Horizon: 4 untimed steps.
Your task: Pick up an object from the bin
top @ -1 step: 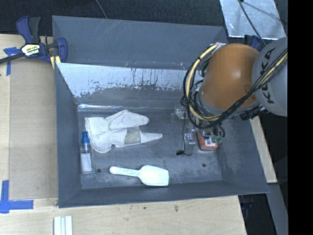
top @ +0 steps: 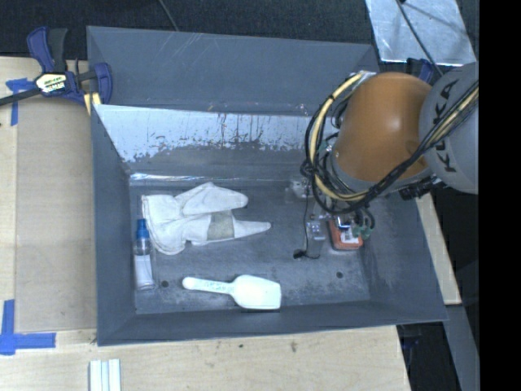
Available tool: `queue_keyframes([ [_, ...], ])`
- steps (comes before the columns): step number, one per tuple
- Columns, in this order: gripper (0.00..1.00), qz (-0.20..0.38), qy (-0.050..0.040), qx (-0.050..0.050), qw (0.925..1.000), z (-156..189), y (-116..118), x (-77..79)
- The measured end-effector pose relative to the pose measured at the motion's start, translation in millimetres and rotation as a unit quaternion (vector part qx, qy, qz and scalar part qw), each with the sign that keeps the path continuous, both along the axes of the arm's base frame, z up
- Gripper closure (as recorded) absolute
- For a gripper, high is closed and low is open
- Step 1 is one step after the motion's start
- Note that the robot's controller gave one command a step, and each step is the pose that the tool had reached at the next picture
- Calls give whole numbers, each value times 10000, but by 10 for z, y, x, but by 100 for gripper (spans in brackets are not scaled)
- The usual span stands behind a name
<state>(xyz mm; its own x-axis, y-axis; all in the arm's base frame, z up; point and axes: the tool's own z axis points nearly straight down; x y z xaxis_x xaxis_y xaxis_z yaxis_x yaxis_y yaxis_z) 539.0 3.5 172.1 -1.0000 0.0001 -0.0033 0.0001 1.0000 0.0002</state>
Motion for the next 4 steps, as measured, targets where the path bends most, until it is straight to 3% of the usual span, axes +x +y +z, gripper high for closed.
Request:
queue_keyframes([
  [1, 0, -71, -17, -3, 10000, -351, 503, 83],
  [2, 100, -87, -34, 10, 10000, -1001, 775, -104],
  [3, 100, -86, -34, 10, 10000, -1001, 775, -104],
  [4, 100, -67, 42, -1, 10000, -579, 787, -114],
])
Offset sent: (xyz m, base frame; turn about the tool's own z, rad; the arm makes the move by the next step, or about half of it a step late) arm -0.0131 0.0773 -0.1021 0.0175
